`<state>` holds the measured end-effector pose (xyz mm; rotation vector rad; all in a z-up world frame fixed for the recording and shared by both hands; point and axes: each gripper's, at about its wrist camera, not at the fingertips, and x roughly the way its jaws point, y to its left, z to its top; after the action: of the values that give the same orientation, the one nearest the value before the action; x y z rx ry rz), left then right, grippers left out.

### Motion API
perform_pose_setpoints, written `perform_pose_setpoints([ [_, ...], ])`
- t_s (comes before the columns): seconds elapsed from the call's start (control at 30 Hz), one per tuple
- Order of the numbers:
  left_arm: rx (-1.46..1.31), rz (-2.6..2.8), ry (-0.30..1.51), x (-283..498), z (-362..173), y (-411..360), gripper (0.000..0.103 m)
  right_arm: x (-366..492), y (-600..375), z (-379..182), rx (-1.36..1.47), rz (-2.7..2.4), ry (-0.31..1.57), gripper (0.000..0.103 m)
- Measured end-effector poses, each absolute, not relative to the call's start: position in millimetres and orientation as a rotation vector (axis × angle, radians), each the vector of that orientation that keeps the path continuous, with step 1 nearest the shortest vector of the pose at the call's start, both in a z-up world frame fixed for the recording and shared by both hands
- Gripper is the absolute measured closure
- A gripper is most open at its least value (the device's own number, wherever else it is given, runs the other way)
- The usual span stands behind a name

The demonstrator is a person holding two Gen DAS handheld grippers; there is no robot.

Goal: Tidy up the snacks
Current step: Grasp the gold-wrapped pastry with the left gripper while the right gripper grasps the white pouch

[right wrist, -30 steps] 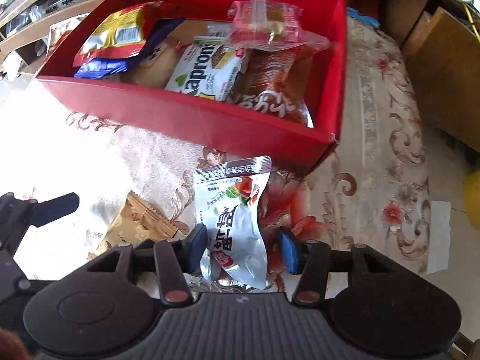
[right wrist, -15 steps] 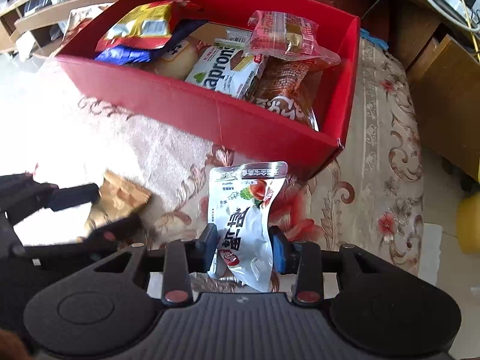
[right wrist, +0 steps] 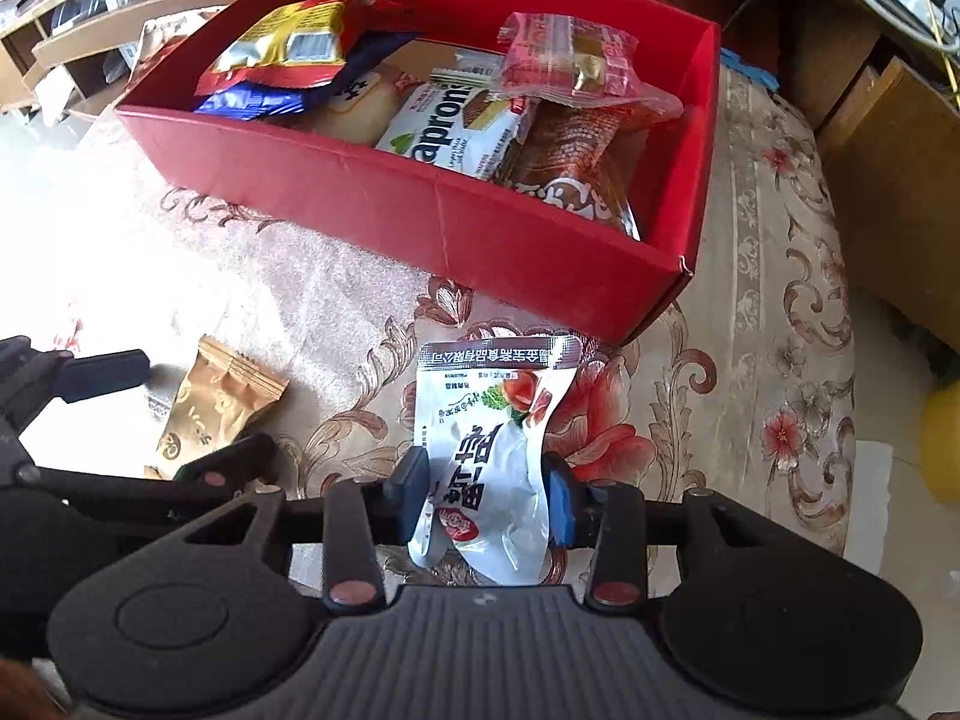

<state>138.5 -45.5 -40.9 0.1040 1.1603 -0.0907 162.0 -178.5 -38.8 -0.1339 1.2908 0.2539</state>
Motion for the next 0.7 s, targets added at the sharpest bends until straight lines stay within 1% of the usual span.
perform_pose_setpoints([
  [0.13,0.108,-0.088,1.159,137.9,-40.5,-46.3,0.018,161.7,-181.2,-39.7,-0.113,0.261,1.299,0.061],
  [0.23,0.107,-0.09,1.154,137.9,-40.3,-45.9,0.019,160.2,-179.7,-39.2,-0.12,0.26,1.297,0.061],
  [0.33,0.107,-0.101,1.148,134.6,-38.0,-48.7,0.028,154.0,-171.5,-36.5,-0.178,0.258,1.278,0.065],
  [0.4,0.116,-0.111,1.141,131.5,-35.1,-52.3,0.042,147.2,-166.1,-32.7,-0.222,0.261,1.263,0.069],
  [0.43,0.114,-0.121,1.141,130.2,-34.1,-53.4,0.047,145.1,-165.9,-31.4,-0.227,0.262,1.262,0.069],
  [0.47,0.105,-0.129,1.142,129.1,-33.1,-53.4,0.054,143.7,-167.1,-30.5,-0.226,0.259,1.262,0.069],
  [0.5,0.102,-0.128,1.14,127.3,-31.6,-53.4,0.056,141.8,-168.1,-28.8,-0.225,0.255,1.258,0.069],
  [0.67,0.078,-0.124,1.136,122.6,-27.1,-48.1,0.056,140.6,-173.9,-21.0,-0.193,0.252,1.246,0.074],
  [0.7,0.073,-0.124,1.134,121.8,-25.8,-47.2,0.056,140.8,-174.8,-19.6,-0.184,0.251,1.242,0.077],
])
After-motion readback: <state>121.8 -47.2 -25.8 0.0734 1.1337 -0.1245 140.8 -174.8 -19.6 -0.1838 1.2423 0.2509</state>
